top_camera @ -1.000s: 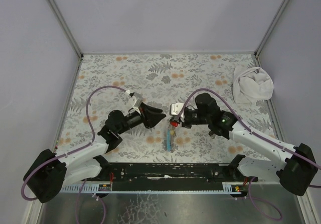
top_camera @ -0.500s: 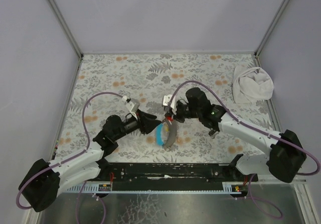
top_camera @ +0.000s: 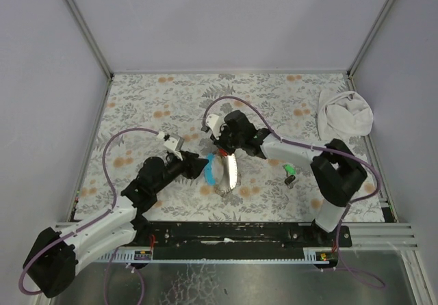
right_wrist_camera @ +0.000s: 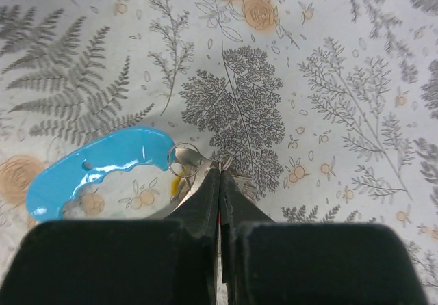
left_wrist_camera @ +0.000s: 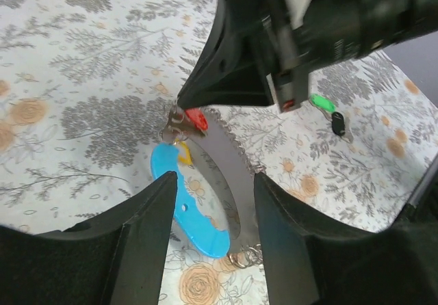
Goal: Put the keys on the keyring
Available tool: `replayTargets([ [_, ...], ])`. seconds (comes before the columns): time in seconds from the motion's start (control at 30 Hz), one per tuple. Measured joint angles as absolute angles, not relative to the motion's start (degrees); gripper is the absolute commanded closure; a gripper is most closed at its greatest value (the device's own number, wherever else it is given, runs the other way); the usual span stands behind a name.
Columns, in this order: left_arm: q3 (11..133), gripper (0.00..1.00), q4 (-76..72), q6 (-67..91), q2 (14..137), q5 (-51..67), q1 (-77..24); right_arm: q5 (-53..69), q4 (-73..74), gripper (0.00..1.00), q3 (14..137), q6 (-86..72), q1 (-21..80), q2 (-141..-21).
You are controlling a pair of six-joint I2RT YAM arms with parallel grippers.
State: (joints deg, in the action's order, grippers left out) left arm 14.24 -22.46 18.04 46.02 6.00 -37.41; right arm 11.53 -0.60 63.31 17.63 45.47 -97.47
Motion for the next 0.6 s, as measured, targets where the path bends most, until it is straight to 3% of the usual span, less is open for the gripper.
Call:
replayTargets([
  [0.1, 14.2, 0.49, -21.3, 17.2, 44.1, 3.8, -37.1, 10.2, -0.5, 0.98, 66.0, 15.5, 45.4, -102.8],
  [0.23, 13.8, 0.48, -20.8, 16.8, 42.3, 1.9, -36.9, 9.0, 0.0, 0.71, 70.0, 12.4, 45.2, -108.5],
  [0.37, 13.5, 0.48, -20.1, 16.7, 42.0, 0.8, -36.7, 8.4, -0.4, 0.56, 71.5, 10.1, 44.6, -110.5],
  [0.5, 13.3, 0.47, -19.3, 16.7, 41.7, -0.1, -36.6, 8.4, -1.4, 0.49, 71.3, 8.2, 43.4, -110.1],
  [0.6, 13.3, 0.47, -19.2, 16.7, 41.3, -0.7, -36.6, 8.4, -3.1, 0.37, 68.9, 6.7, 41.9, -108.2],
])
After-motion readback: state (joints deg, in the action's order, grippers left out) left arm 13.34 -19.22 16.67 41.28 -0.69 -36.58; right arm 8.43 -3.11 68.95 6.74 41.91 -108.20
